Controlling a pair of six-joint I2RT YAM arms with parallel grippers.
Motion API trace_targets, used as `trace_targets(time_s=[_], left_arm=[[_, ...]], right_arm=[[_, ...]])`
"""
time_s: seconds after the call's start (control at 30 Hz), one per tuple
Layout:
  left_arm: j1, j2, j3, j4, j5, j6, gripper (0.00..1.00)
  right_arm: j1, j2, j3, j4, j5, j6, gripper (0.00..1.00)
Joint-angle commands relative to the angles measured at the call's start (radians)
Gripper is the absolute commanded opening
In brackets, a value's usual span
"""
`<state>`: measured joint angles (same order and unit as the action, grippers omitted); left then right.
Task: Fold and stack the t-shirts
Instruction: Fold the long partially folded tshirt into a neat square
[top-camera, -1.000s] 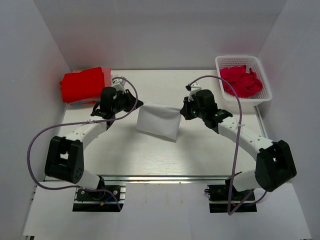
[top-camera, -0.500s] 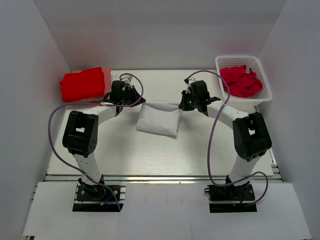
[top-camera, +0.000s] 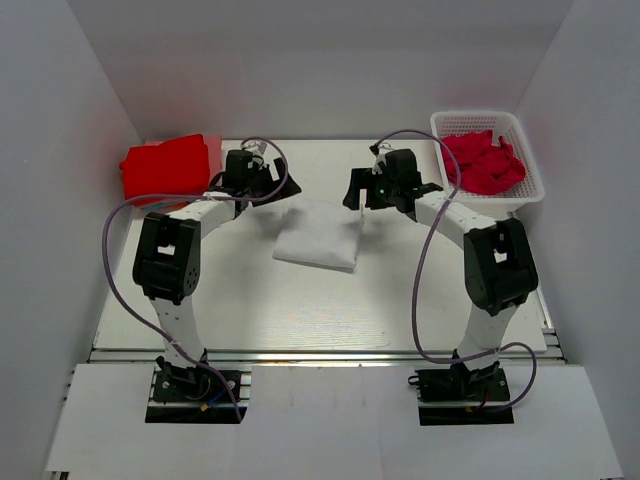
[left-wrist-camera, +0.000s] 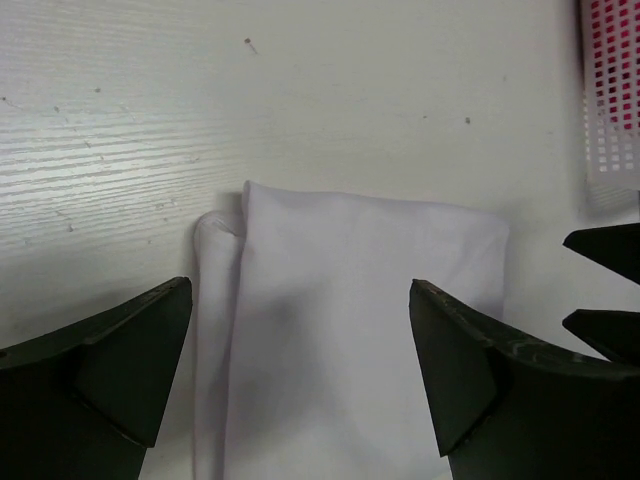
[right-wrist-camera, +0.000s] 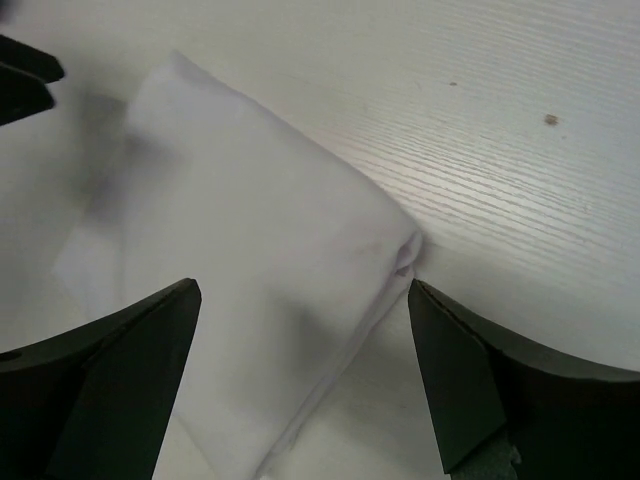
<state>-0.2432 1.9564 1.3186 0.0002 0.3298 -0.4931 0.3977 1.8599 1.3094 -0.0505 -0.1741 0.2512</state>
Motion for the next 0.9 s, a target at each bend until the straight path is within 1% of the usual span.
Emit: trace_targets(time_s=[0.0, 0.03, 0.07, 0.1, 0.13, 0.17, 0.2, 0.33, 0.37, 0.4, 0.47, 0.5, 0.6, 0.63, 0.7, 0.73, 0.8, 0.87], left_arm=[[-0.015, -0.116, -0.024, 0.023, 0.046, 0.042, 1.00], [-0.015, -0.116, -0.038, 0.043, 0.078, 0.042, 1.00], [-0.015, -0.116, -0.071, 0.070, 0.136, 0.018, 1.00], [-0.024, -0.116, -0.087, 0.096, 0.158, 0.007, 1.00], [-0.024, -0.116, -0.097, 0.134, 0.179, 0.007, 1.00], [-0.024, -0.103, -0.098, 0.144, 0.211, -0.008, 1.00], [-0.024, -0.093, -0.107, 0.167, 0.227, -0.018, 1.00], [-0.042, -0.025, -0.107, 0.250, 0.323, -0.053, 1.00], [-0.042, -0.010, -0.107, 0.259, 0.336, -0.053, 1.00], [-0.042, 0.021, -0.107, 0.274, 0.345, -0.064, 1.00], [-0.051, 0.051, -0.107, 0.317, 0.374, -0.073, 1.00], [-0.051, 0.068, -0.107, 0.326, 0.386, -0.082, 1.00], [-0.042, 0.117, -0.107, 0.291, 0.396, -0.082, 1.00], [-0.027, 0.118, -0.136, 0.291, 0.396, -0.072, 1.00], [-0.018, 0.127, -0.163, 0.291, 0.371, -0.071, 1.00], [-0.018, 0.127, -0.173, 0.279, 0.333, -0.059, 1.00], [-0.018, 0.116, -0.173, 0.242, 0.304, -0.027, 1.00], [-0.018, 0.107, -0.151, 0.233, 0.304, -0.016, 1.00]], right_arm=[[0.006, -0.105, -0.002, 0.040, -0.129, -0.003, 0.90], [0.006, -0.135, -0.054, 0.102, -0.186, 0.026, 0.90], [0.006, -0.154, -0.076, 0.124, -0.223, 0.031, 0.90], [0.009, -0.165, -0.116, 0.144, -0.340, 0.036, 0.90], [0.009, -0.169, -0.151, 0.205, -0.378, 0.065, 0.90], [0.010, -0.185, -0.188, 0.227, -0.424, 0.072, 0.90], [0.012, -0.185, -0.200, 0.242, -0.517, 0.082, 0.90], [0.021, -0.182, -0.286, 0.354, -0.642, 0.132, 0.90], [0.024, -0.176, -0.311, 0.354, -0.677, 0.128, 0.90], [0.029, -0.159, -0.327, 0.380, -0.683, 0.114, 0.90], [0.033, -0.117, -0.329, 0.370, -0.668, 0.103, 0.90], [0.027, -0.067, -0.325, 0.348, -0.668, 0.112, 0.90], [0.021, -0.010, -0.360, 0.386, -0.650, 0.131, 0.90], [0.021, -0.007, -0.364, 0.388, -0.615, 0.128, 0.90], [0.020, 0.019, -0.364, 0.368, -0.552, 0.097, 0.90], [0.020, 0.031, -0.366, 0.359, -0.530, 0.092, 0.90], [0.020, 0.056, -0.372, 0.360, -0.516, 0.088, 0.90], [0.020, 0.073, -0.374, 0.380, -0.518, 0.066, 0.90]])
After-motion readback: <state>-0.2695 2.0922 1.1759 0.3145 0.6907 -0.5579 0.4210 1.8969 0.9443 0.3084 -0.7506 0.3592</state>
